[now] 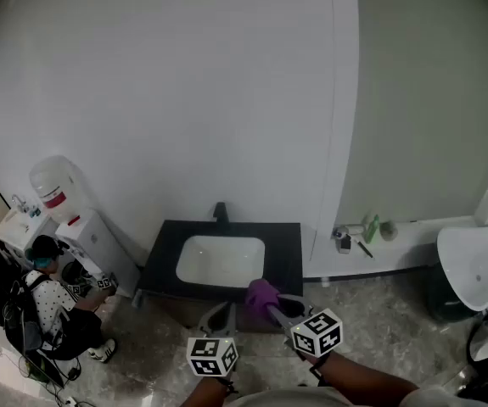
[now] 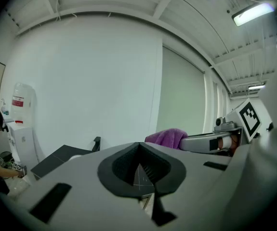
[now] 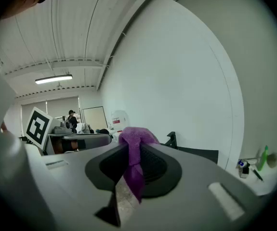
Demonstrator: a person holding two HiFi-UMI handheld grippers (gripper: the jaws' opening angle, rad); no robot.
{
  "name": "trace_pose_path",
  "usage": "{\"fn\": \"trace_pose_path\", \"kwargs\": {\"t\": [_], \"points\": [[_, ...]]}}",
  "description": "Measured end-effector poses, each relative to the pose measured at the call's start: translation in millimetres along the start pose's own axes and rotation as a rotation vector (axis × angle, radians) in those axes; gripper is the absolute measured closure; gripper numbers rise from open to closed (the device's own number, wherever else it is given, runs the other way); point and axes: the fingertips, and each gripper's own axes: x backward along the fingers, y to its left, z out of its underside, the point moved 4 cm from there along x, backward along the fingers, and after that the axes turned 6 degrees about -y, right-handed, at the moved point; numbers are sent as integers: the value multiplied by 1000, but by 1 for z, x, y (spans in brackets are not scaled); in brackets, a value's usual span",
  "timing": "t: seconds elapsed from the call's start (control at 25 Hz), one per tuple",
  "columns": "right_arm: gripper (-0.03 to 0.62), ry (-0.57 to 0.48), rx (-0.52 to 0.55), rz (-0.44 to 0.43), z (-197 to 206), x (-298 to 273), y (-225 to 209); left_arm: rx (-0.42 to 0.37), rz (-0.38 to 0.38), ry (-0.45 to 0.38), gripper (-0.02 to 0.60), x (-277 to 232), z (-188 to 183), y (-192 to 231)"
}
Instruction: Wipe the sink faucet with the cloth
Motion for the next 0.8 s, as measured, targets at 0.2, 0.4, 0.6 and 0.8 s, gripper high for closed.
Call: {"fn": "trace_pose_path", "kwargs": {"t": [0.2, 0.4, 0.6, 0.8], "points": [[534, 1, -3, -2, 4, 0, 1, 5, 1, -3, 577, 1, 3, 0], [534, 4, -6, -3, 0, -3, -2, 10, 0, 1, 577, -3, 0, 1], [534, 2, -11, -1, 1, -3, -3, 11, 1, 4, 577, -4, 2, 2], [534, 5, -13, 1, 1, -7, -4, 13, 2, 6, 577, -7, 1, 6]]}}
